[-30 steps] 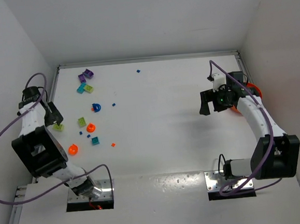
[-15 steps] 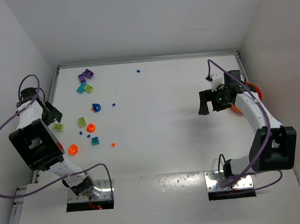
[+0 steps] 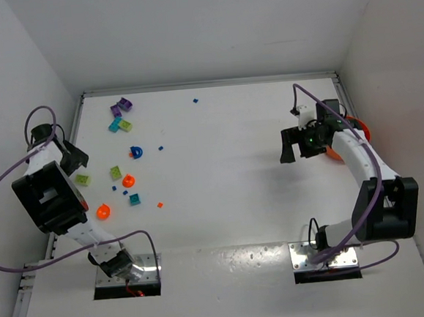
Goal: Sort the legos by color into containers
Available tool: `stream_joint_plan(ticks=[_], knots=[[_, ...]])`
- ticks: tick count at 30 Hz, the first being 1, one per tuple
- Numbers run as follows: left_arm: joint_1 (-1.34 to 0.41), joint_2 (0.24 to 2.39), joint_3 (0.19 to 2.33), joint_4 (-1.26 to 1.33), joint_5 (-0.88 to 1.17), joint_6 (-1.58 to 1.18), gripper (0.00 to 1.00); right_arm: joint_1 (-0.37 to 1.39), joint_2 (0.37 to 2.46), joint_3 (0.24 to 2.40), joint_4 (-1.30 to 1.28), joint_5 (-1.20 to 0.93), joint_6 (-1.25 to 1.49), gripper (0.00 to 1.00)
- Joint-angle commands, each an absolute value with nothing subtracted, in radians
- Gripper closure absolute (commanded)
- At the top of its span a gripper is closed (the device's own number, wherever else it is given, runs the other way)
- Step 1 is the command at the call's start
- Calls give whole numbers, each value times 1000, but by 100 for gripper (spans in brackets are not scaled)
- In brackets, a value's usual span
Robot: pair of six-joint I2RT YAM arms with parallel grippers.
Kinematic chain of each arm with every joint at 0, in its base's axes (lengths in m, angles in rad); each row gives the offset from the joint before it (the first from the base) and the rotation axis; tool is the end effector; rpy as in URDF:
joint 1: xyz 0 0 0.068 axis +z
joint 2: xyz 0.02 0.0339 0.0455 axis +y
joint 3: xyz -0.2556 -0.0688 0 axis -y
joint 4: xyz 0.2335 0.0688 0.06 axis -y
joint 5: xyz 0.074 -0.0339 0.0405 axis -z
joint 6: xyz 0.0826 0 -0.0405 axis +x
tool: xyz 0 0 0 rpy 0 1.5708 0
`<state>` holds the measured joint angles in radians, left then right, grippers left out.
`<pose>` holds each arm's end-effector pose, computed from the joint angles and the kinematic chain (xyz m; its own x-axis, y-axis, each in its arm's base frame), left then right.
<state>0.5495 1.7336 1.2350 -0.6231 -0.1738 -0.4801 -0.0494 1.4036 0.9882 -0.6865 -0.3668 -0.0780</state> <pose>0.3018 0.2016 0.1668 -0.4142 -0.7871 -0.4570 -0.8678 0.4929 -0.0624 0.2847 0.0156 0.1914 -0.8793 -0.0294 -0.4755 -0.1848 0.9409 0.2837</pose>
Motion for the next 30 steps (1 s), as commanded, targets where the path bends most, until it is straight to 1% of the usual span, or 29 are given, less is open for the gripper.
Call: stream_joint_plan(ticks=[1,8,17,20,21,25,28,30], knots=[[535,1741,1227,-555,-170,-514,0,-51,1410,1023,-680,-383,-77,1],[535,1773,1195,-532,-170,-543,0,-51,1419,1014,-680,-383,-77,1],[526,1819,1195,-494,-170,-552,4,-51,1439,1014,-680,-383,-77,1],[526,1844,1195,-482,-170,-552,9,-51,1457,1014,-680,-383,-77,1],[526,1853,1195,-471,-170,-552,9,-51,1457,1014,-680,-383,-77,1],[526,1888,1195,-471,-161,-543,17,-51,1466,1014,-680,-383,-77,1],[526,1899,1195,-471,-170,-543,18,-51,1466,1014,-680,-383,-77,1],[526,1910,1195,-462,-170,-529,24,-51,1476,1014,-680,-383,-77,1]])
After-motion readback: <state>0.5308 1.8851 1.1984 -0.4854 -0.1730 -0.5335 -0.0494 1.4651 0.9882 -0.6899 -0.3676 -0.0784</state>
